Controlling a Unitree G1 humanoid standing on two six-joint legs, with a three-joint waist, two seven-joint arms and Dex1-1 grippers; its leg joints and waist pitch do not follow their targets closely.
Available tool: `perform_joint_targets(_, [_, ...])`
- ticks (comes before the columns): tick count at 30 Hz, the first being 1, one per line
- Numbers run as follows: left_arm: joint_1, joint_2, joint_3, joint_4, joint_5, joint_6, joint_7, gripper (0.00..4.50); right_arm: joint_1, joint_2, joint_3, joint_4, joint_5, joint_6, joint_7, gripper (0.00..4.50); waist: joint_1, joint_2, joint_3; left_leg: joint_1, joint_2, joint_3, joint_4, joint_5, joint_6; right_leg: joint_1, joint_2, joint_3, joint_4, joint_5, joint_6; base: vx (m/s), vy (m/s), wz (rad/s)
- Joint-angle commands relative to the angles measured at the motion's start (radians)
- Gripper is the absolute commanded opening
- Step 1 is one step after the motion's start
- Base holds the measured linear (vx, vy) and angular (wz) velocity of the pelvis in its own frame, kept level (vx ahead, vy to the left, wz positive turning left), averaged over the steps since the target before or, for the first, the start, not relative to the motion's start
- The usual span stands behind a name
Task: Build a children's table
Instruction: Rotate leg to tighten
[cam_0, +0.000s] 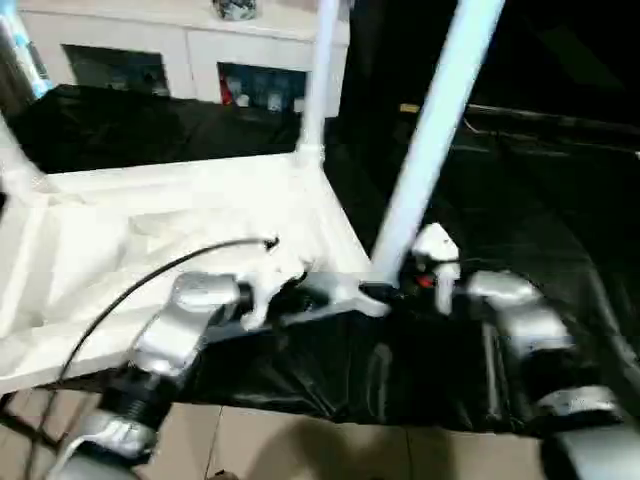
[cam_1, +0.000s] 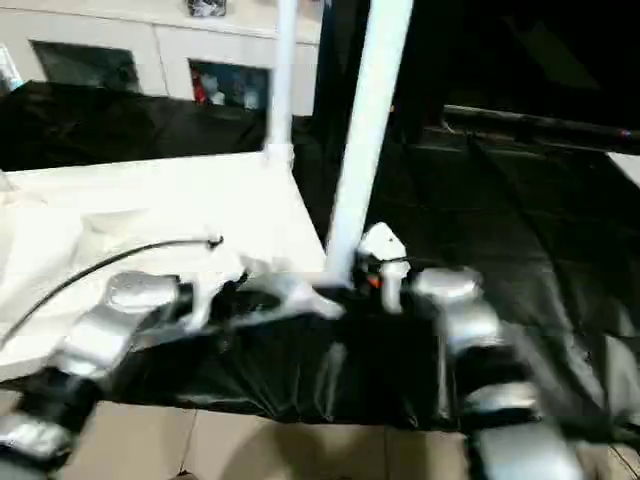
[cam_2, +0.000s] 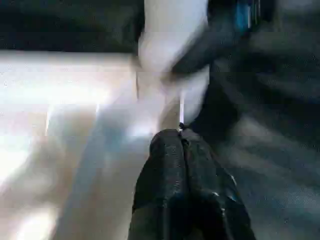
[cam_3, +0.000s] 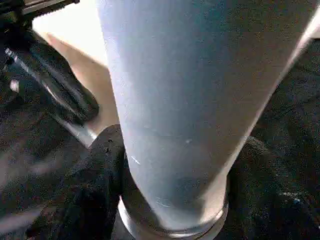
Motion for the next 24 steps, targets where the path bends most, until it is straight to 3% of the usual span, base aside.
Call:
perform_joint_targets(1, [-0.033, -0.021, 0.005, 0.012, 0.017, 0.013, 0.046, 0.00, 0.000, 0.026, -0.001, 0.044, 0.001, 0.024, -0.087, 2.62, -0.001, 0.008, -0.067, 0.005, 0.022, -0.005, -0.077, -0.268, 0.003, 0.054, -0.072, 0.041, -0.083, -0.381, -0.171, 0.000, 0.000, 0.00])
perform_joint_targets(2, [-0.033, -0.021, 0.005, 0.012, 0.017, 0.013, 0.046, 0.00, 0.000, 0.026, -0.001, 0.044, 0.001, 0.024, -0.087, 2.62, -0.009, 0.006, -0.064, 0.003, 0.020, -0.007, -0.078, -0.293, -0.001, 0.053, -0.070, 0.037, -0.091, -0.435, -0.148, 0.000, 0.000, 0.00])
perform_joint_targets(3, [-0.073, -0.067, 0.014, 0.059, 0.036, 0.033, 0.131, 0.00, -0.018, 0.085, -0.027, 0.080, -0.001, 0.033, -0.224, 2.62, -0.011, 0.005, -0.065, 0.009, 0.016, -0.006, -0.074, -0.307, 0.000, 0.049, -0.073, 0.036, -0.099, -0.488, -0.128, 0.000, 0.000, 0.00])
perform_joint_targets(4, [-0.073, -0.067, 0.014, 0.059, 0.036, 0.033, 0.131, 0.00, -0.018, 0.085, -0.027, 0.080, -0.001, 0.033, -0.224, 2.62, -0.013, 0.004, -0.066, 0.014, 0.013, -0.006, -0.070, -0.304, -0.001, 0.044, -0.073, 0.037, -0.103, -0.511, -0.120, 0.000, 0.000, 0.00])
perform_joint_targets(7, [-0.119, -0.127, 0.028, 0.120, 0.048, 0.050, 0.231, 0.00, -0.054, 0.157, -0.057, 0.130, 0.004, 0.046, -0.382, 2.62, -0.021, 0.004, -0.064, 0.013, 0.012, -0.007, -0.072, -0.314, -0.003, 0.040, -0.070, 0.032, -0.108, -0.543, -0.103, 0.000, 0.000, 0.00])
perform_joint_targets(9, [-0.148, -0.177, 0.029, 0.158, 0.059, 0.050, 0.298, 0.00, -0.096, 0.230, -0.084, 0.171, 0.007, 0.058, -0.506, 2.62, -0.022, 0.006, -0.064, 0.018, 0.011, -0.012, -0.071, -0.342, -0.011, 0.037, -0.071, 0.027, -0.112, -0.575, -0.090, 0.000, 0.000, 0.00])
perform_joint_targets(13, [-0.138, -0.177, 0.003, 0.133, 0.068, 0.044, 0.280, 0.00, -0.112, 0.256, -0.074, 0.172, -0.007, 0.047, -0.524, 2.62, -0.024, 0.002, -0.062, 0.017, 0.012, -0.016, -0.074, -0.385, -0.005, 0.035, -0.072, 0.021, -0.121, -0.601, -0.067, 0.000, 0.000, 0.00])
perform_joint_targets(17, [-0.112, -0.122, -0.008, 0.091, 0.088, 0.019, 0.256, 0.00, -0.103, 0.229, -0.061, 0.167, -0.023, 0.039, -0.504, 2.62, -0.024, 0.005, -0.064, 0.012, 0.016, -0.018, -0.081, -0.385, -0.001, 0.038, -0.075, 0.024, -0.115, -0.562, -0.080, 0.000, 0.000, 0.00])
perform_joint_targets(21, [-0.088, -0.070, 0.017, 0.057, 0.086, 0.004, 0.242, 0.00, -0.102, 0.202, -0.058, 0.175, -0.035, 0.031, -0.492, 2.62, -0.024, 0.008, -0.066, 0.014, 0.020, -0.015, -0.082, -0.365, -0.006, 0.040, -0.074, 0.033, -0.103, -0.472, -0.119, 0.000, 0.000, 0.00])
perform_joint_targets(24, [-0.051, 0.006, 0.041, -0.004, 0.043, 0.042, 0.144, 0.32, -0.096, 0.177, -0.065, 0.166, -0.038, 0.029, -0.473, 2.62, -0.027, 0.009, -0.068, 0.012, 0.020, -0.012, -0.083, -0.347, -0.008, 0.041, -0.074, 0.038, -0.094, -0.418, -0.146, 0.000, 0.000, 0.00])
